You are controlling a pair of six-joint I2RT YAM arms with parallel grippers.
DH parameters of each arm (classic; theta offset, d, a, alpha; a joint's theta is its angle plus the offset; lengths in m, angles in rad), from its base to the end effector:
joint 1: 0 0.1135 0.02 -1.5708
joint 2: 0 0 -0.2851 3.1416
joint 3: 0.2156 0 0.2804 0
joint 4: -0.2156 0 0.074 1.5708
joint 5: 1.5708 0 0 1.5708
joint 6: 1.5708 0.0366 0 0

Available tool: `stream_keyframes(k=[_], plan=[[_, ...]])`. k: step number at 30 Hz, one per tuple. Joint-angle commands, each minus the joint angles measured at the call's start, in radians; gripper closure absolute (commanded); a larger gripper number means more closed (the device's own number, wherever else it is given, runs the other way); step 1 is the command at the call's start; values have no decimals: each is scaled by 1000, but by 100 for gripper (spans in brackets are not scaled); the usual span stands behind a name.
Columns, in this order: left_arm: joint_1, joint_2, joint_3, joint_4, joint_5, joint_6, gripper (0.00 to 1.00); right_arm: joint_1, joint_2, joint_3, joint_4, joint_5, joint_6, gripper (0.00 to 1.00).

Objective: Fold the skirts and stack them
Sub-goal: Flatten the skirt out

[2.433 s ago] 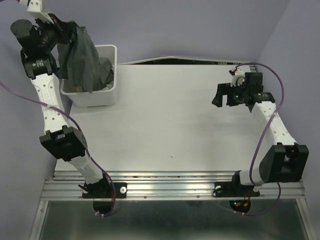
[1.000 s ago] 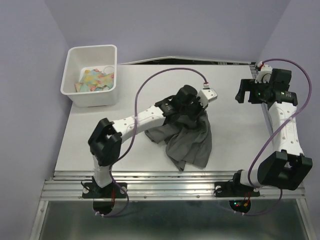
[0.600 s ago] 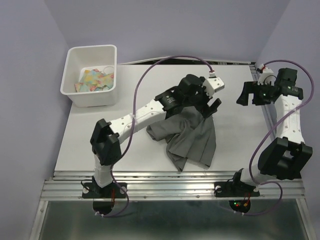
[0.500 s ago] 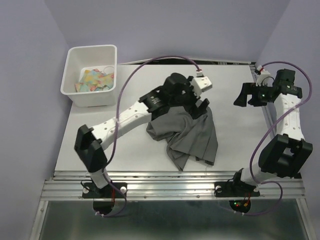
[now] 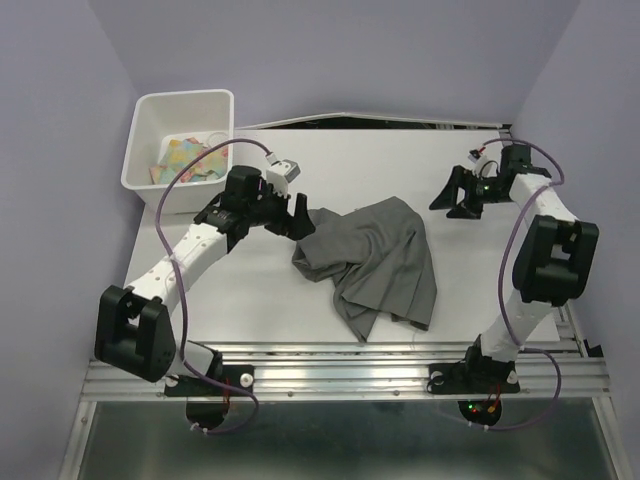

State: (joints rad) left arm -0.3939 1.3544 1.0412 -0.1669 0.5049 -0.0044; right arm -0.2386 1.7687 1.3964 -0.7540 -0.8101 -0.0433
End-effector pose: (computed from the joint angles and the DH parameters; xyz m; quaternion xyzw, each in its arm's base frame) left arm 0.2997 -0.1437 0.3157 0.2873 0.7871 -0.3087 0.4501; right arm 0.3907 -0.0678 0.2597 0.0010 0.9007 0.3521 0.2546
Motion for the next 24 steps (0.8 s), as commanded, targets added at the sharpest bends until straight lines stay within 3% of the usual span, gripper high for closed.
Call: stream_keyframes(k=[1,9,24], plan=[[61,28,-50,102,84,-146,9,68,135,102,81,5,97,16],[121,130,-128,159,153,-273,10,102,311,164,114,-49,141,16],[121,304,-90,267,256,-371,17,120,310,121,136,-130,154,22]])
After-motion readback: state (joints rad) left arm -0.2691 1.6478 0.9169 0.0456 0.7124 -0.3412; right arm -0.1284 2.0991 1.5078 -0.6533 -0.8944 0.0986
